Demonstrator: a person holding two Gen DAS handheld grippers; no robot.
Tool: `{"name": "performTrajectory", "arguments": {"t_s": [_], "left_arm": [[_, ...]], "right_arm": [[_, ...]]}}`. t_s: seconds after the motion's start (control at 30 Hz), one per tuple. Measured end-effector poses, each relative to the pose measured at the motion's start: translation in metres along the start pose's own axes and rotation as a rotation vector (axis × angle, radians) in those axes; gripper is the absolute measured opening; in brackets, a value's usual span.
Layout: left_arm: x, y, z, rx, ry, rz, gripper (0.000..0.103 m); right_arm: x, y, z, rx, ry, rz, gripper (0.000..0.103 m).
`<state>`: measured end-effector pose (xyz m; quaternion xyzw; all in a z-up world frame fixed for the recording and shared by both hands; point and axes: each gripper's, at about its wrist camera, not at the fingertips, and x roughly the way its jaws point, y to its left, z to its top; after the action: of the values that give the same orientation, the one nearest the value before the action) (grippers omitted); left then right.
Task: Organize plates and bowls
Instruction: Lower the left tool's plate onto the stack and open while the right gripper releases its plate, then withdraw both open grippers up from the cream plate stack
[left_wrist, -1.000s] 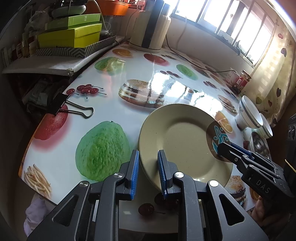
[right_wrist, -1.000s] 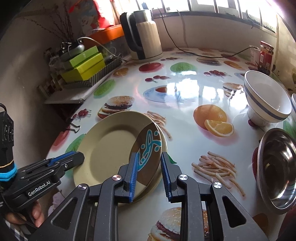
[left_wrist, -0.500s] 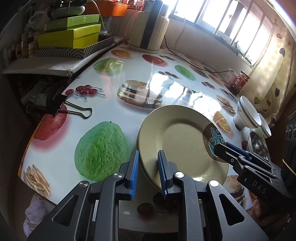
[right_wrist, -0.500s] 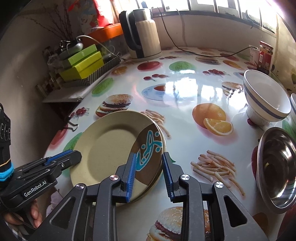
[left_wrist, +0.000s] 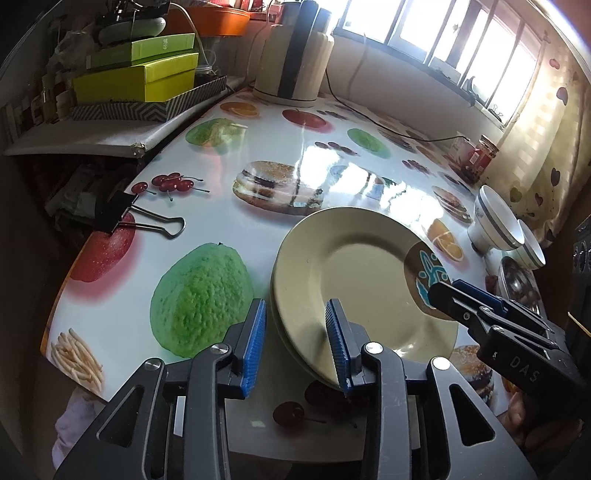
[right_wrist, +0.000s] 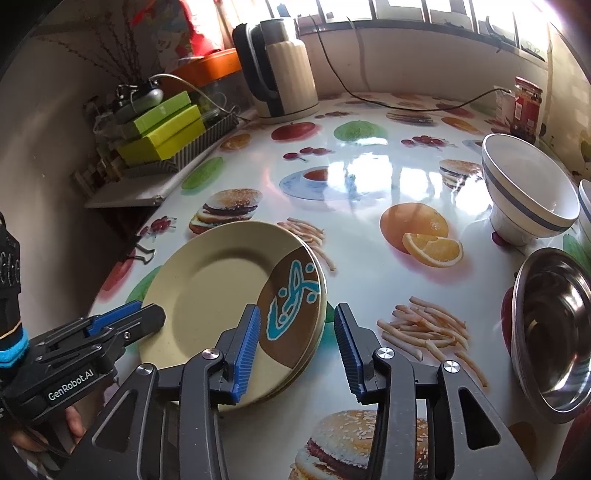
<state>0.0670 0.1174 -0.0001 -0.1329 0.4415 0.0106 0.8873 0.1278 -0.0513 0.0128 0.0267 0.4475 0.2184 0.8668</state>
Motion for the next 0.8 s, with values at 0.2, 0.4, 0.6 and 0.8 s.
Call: {"name": "performTrajectory", "arguments": {"t_s": [0.2,0.4,0.6,0.8], "left_arm": [[-0.0015,-0.0044,-0.0018,0.02,-0.008,0.023,0.036],[-0.0011,-0.0046,-0.0043,0.022,-0.003,0.019,0.04],[0.0,-0.0053,-0.0037,0.027,0.0,0.023,0.04],[0.0042,-0.008,-0.0045,0.035,0.012,0.016,0.04]], "right_arm": [[-0.0014,-0.0033,-0.0013,0.01,-0.003,0.001,0.044],[-0.0019,-0.0059,-0.0028,0.02,-0.002,0.003,0.044],[-0.001,-0.0064,-0.0036,0.022,-0.001,0.005,0.045],[0.0021,-0.0064,-0.0048,0.023,0.012,0.014,0.045]]}}
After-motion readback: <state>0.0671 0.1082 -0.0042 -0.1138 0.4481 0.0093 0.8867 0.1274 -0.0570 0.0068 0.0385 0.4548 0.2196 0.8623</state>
